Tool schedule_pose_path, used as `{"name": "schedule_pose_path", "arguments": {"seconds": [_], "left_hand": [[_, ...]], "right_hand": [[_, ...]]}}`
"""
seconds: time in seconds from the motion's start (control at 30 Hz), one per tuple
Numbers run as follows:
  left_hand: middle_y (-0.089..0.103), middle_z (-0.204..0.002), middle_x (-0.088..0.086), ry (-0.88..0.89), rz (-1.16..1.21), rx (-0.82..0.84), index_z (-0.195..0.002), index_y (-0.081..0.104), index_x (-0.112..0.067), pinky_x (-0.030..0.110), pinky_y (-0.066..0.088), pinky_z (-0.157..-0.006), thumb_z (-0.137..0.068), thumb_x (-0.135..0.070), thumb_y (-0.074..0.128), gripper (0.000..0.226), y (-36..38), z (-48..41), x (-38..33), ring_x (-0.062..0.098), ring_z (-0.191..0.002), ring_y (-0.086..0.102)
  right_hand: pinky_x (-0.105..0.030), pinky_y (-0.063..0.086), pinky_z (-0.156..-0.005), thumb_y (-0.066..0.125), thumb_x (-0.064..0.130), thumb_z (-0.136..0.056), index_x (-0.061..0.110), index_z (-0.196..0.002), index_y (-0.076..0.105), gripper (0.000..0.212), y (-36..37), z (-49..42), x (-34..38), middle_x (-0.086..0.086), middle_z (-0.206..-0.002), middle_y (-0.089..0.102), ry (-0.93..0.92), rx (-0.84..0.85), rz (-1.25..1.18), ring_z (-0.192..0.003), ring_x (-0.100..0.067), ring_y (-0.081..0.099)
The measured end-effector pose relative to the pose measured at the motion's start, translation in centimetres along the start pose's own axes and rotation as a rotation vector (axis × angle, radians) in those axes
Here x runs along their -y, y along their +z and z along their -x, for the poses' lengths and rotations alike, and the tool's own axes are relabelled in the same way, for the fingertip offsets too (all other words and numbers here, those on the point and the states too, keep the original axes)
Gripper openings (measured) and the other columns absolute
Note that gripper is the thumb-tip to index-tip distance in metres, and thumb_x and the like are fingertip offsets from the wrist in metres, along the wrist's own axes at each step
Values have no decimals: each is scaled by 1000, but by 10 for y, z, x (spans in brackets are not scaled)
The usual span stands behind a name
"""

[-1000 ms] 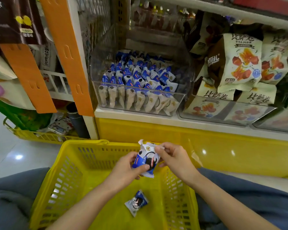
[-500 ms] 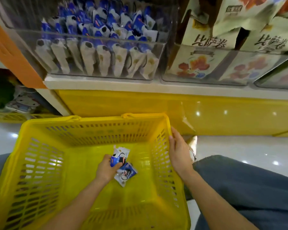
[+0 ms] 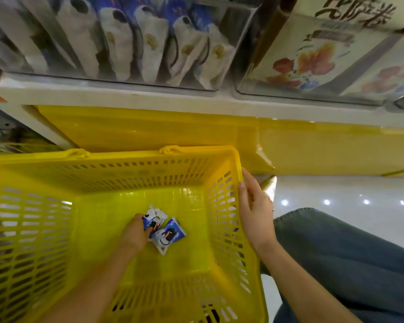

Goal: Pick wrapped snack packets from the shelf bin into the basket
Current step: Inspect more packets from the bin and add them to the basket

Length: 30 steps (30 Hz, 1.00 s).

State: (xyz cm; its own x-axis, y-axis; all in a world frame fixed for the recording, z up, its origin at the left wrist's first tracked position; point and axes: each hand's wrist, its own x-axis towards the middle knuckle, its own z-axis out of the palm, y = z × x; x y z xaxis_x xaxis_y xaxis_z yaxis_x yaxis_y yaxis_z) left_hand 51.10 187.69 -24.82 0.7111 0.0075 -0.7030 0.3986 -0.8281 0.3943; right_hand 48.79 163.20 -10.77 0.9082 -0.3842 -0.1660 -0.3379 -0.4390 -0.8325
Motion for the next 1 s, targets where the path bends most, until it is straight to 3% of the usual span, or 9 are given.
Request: {"name": "schedule_pose_path", "arguments": {"seconds": [0.1,0.23,0.3,0.4,0.47,0.53,0.67,0.83,1.0], "left_hand": [[49,-129,20,72,-171,-39,-129,41,0,37,41,-95,-94,-13,51,39,-13,2,-12,32,-118,48],[47,-132,15,287,-224,-205,-134,37,-6,37,37,-96,-95,-21,46,43,-44,21,-47,30,-120,45],[51,-127,12,424,-216,-363,-132,40,-8,37,37,-96,-94,-22,47,40,-63,38,-69,27,-116,48],[53,-120,6,613,-249,-581,-128,44,-12,35,38,-96,-93,-23,48,38,-90,63,-96,21,-111,49],[52,-121,5,682,-307,-662,-130,44,-13,36,38,-97,-92,-25,47,40,-106,73,-104,21,-112,47],[48,-127,4,676,-392,-656,-135,40,-16,37,34,-101,-93,-29,43,43,-120,76,-103,21,-117,44],[40,-137,3,558,-529,-514,-138,34,-18,36,28,-106,-96,-31,37,44,-139,73,-91,21,-127,36],[44,-136,4,552,-569,-384,-136,36,-20,34,33,-102,-97,-32,37,41,-172,88,-94,22,-124,41],[47,-128,-2,775,-456,-644,-131,41,-23,31,35,-97,-96,-34,39,36,-242,140,-108,17,-117,44]], "right_hand": [[-38,55,-65,38,34,-97,27,-137,43,40,0,1,-1,-1,-85,69,-4,-9,32,-68,-17,63],[-11,40,-46,39,31,-98,28,-135,45,38,0,2,-3,6,-64,62,-47,-47,66,-50,-3,53],[-10,43,-53,38,32,-98,27,-136,45,39,-1,3,0,4,-75,66,-65,-42,95,-58,0,55],[-27,50,-77,37,33,-98,23,-137,44,41,-4,2,6,-3,-114,61,-97,-21,192,-90,-12,60],[-26,41,-75,39,28,-98,17,-136,45,39,-7,-1,10,-5,-117,53,-113,-10,306,-90,-16,57],[-28,29,-75,41,22,-98,11,-134,44,37,-10,-7,17,-8,-120,48,-83,52,434,-98,-24,56],[-30,33,-97,43,22,-97,5,-137,34,44,-21,-22,50,-15,-137,37,-26,308,669,-123,-29,44],[-27,36,-97,44,26,-96,18,-132,46,37,-38,-23,133,-2,-135,48,-375,299,785,-121,-19,49],[-28,49,-81,47,26,-95,25,-115,58,23,-41,-10,235,8,-107,63,-760,228,664,-94,-8,60]]}}
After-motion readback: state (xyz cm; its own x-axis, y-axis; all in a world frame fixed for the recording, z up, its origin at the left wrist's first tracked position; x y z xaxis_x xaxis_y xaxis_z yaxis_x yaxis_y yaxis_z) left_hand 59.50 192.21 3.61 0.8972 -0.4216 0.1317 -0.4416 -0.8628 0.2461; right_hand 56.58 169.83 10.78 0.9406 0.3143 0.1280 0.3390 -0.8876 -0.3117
